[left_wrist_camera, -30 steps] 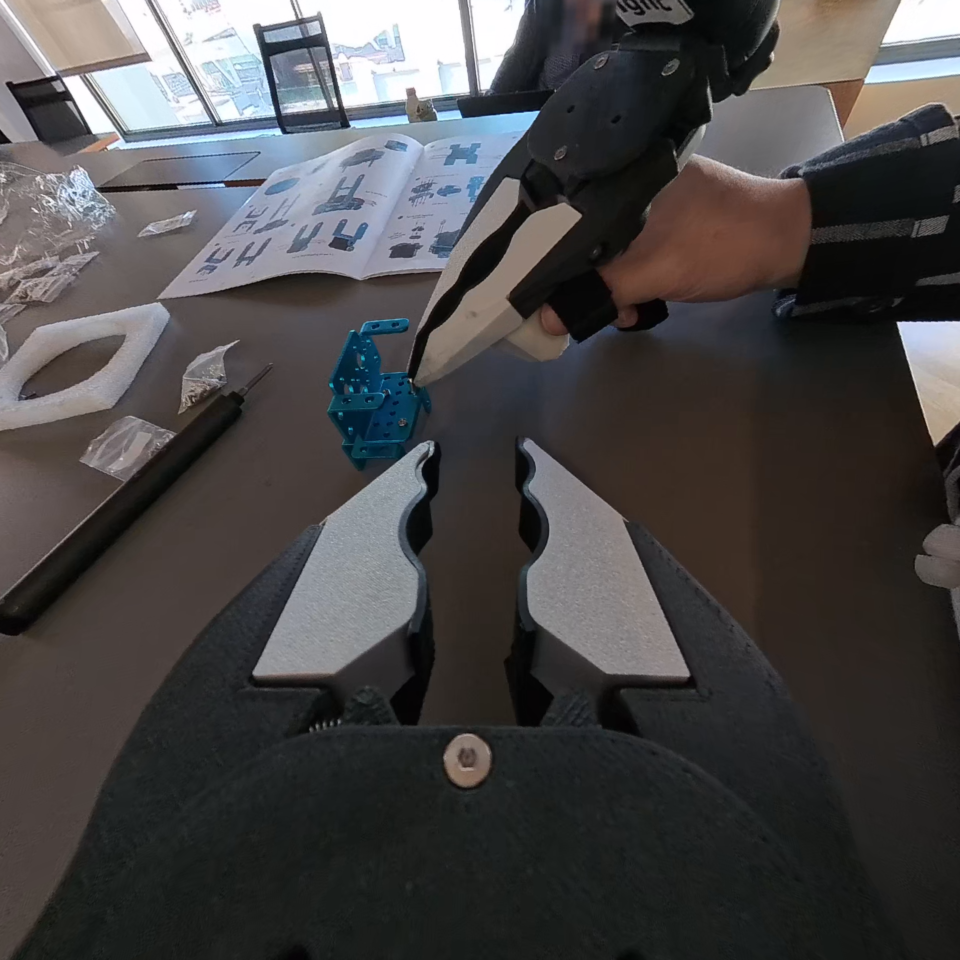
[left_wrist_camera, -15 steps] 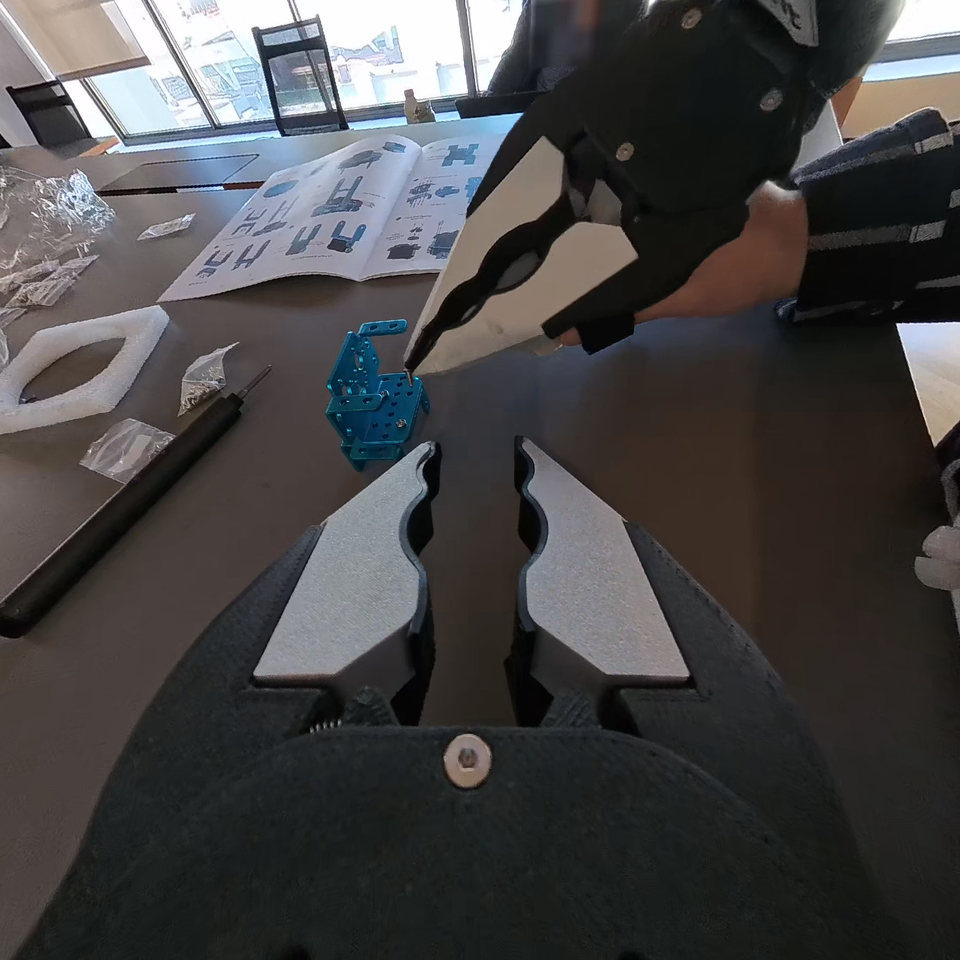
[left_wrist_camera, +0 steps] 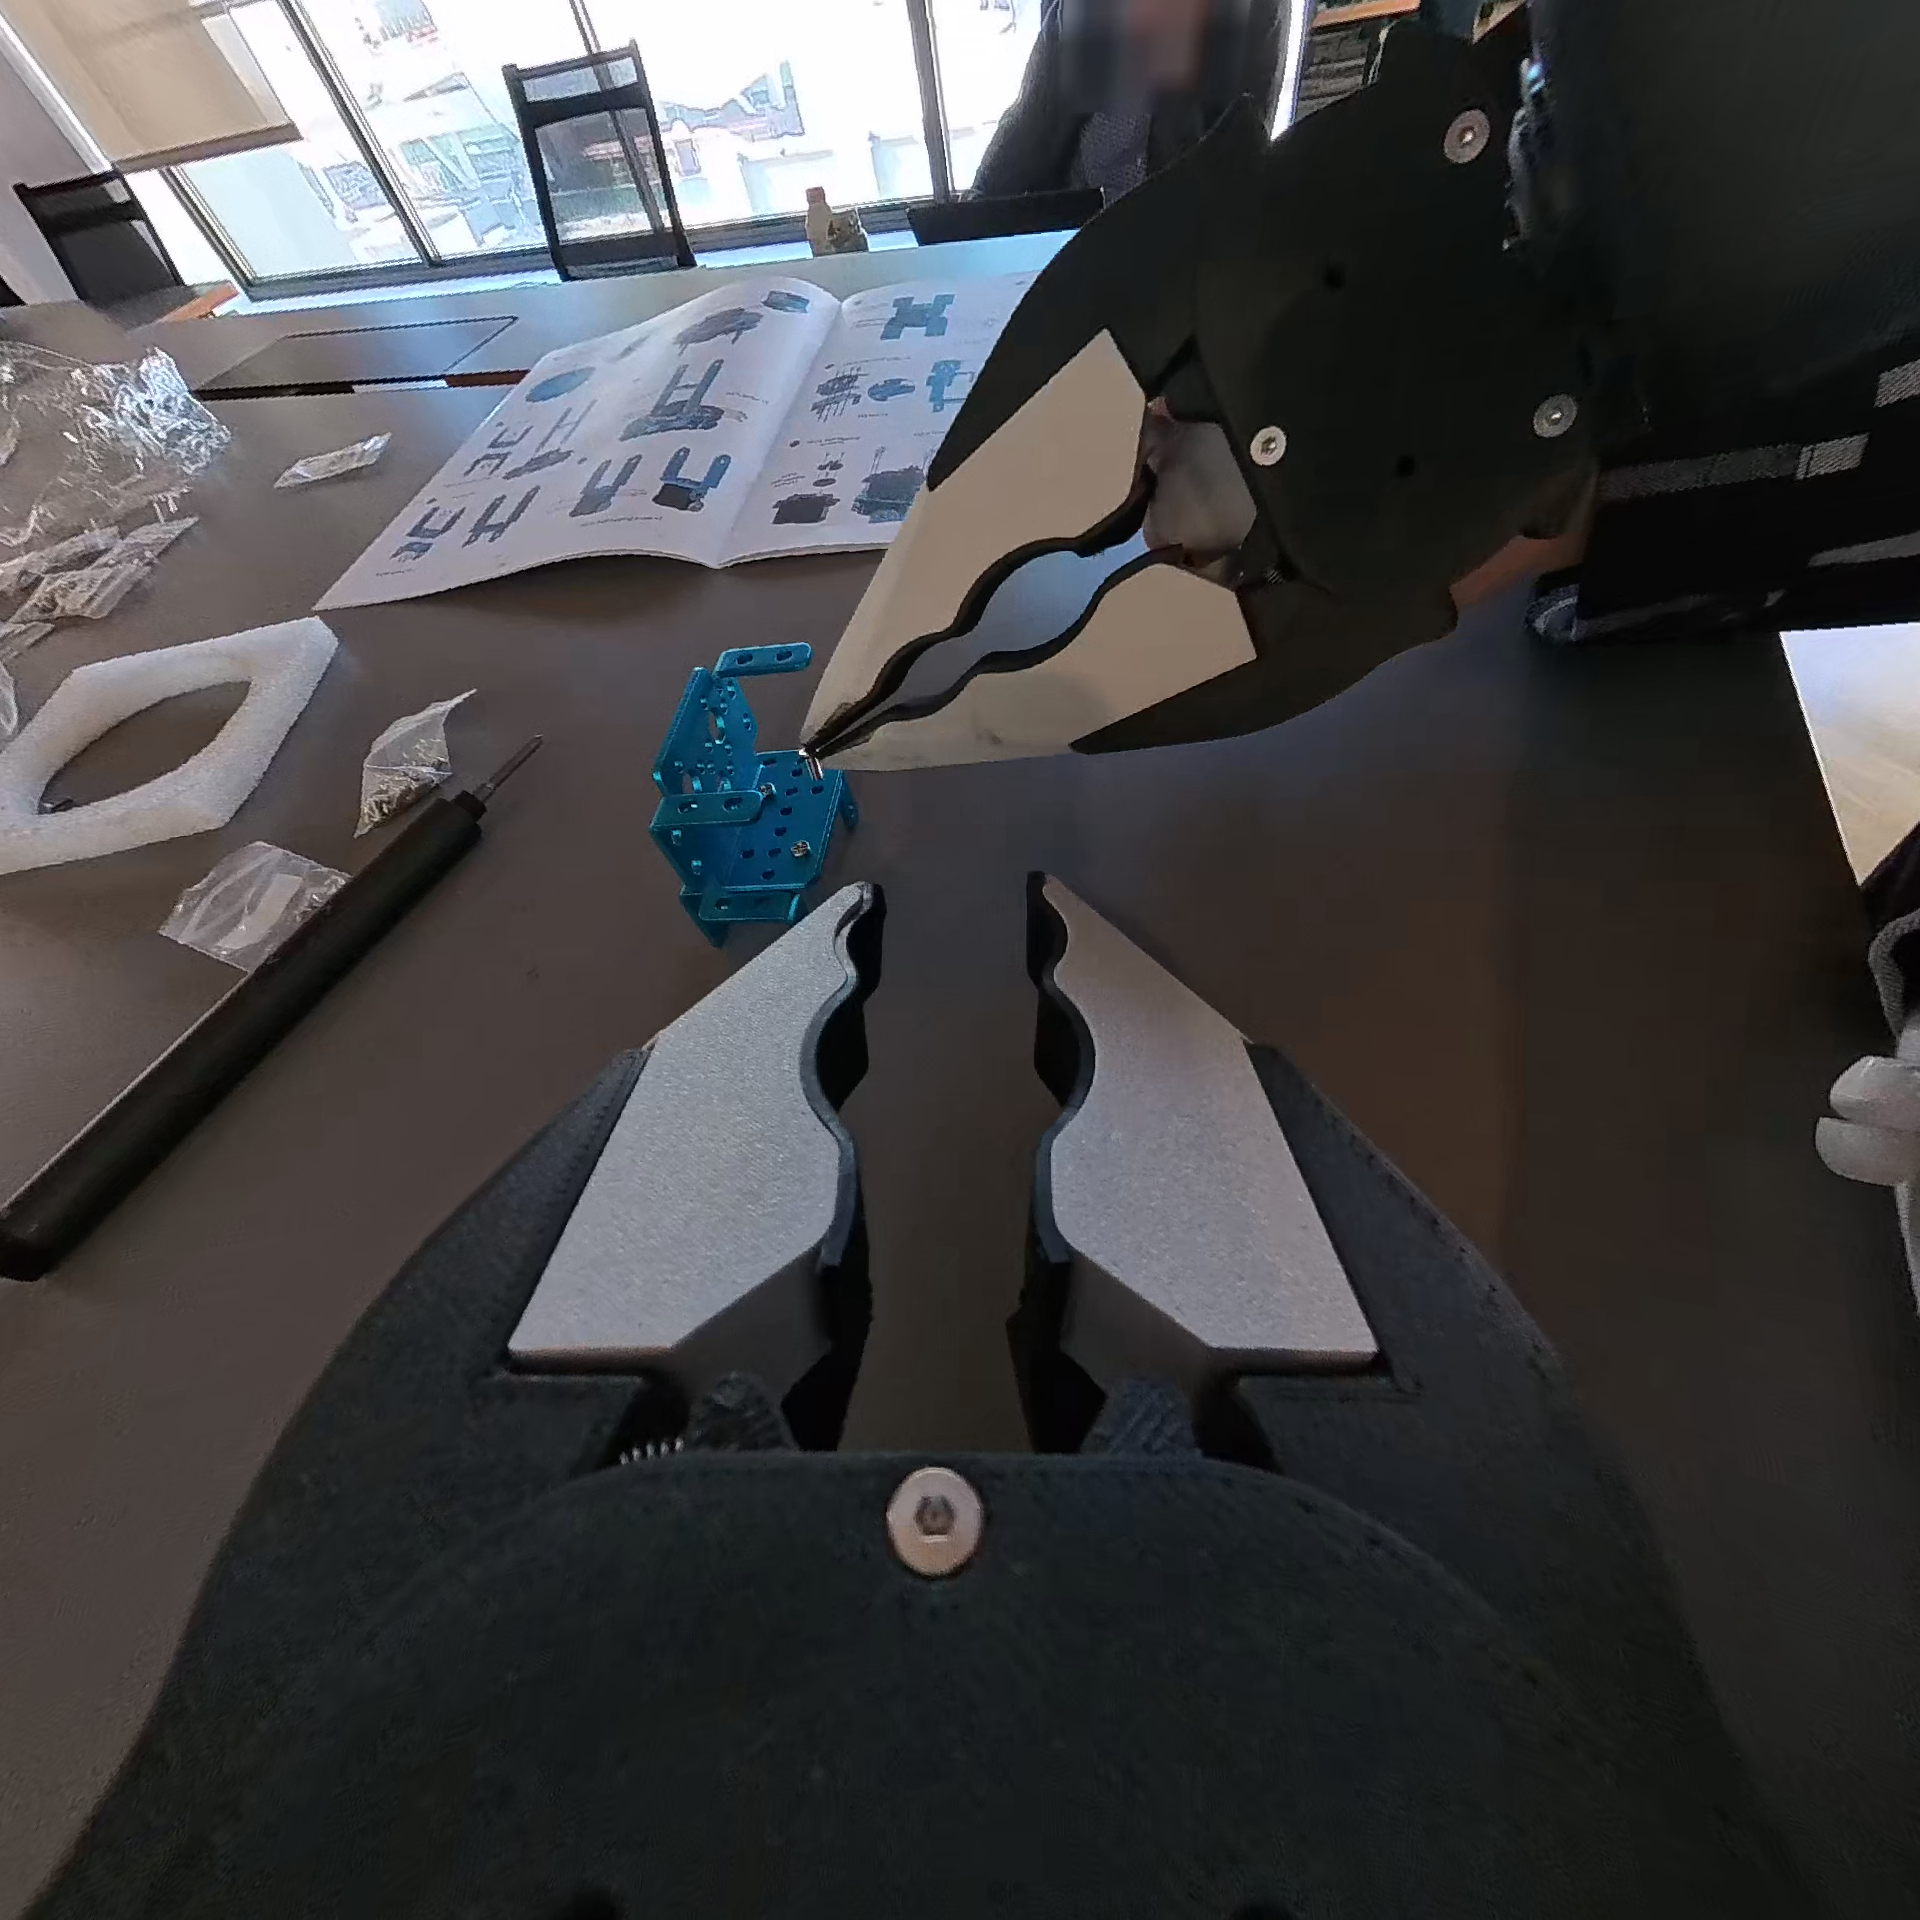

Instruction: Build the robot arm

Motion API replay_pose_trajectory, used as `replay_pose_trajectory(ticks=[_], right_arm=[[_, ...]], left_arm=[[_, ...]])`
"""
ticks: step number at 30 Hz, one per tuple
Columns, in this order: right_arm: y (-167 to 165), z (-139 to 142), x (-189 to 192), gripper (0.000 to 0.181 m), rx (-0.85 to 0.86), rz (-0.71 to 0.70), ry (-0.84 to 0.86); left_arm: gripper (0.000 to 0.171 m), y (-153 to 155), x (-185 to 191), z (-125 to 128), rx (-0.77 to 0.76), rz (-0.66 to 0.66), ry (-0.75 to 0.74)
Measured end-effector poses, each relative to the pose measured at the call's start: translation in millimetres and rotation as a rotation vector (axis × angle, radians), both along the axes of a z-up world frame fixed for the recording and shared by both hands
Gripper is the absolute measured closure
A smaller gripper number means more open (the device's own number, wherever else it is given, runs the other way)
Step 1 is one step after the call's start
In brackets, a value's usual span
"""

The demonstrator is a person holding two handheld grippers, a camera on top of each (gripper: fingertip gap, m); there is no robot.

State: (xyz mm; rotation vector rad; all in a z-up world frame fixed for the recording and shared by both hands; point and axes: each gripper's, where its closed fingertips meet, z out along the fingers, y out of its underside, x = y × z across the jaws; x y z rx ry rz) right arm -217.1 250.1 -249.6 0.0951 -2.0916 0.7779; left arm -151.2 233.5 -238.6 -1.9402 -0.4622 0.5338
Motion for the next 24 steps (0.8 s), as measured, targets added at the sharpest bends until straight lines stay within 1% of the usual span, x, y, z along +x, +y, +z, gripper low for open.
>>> replay_pose_trajectory(ticks=[11, 17, 24], right_arm=[[-0.2, -6.4, -2.0, 0.180, 0.030, -0.002, -0.012], [-1.4, -7.3, -1.3, 0.181, 0.058, 0.010, 0.011], [-2.0, -7.1, 1.3, 0.179, 0.039, 0.024, -0.028]], left_arm=[[0.145, 0.4, 0.2, 0.0, -0.003, 0.000, 0.005], [0.145, 0.7, 0.3, 0.0, -0.004, -0.001, 0.006], [0.145, 1.0, 0.6, -0.4, -0.007, -0.002, 0.005]])
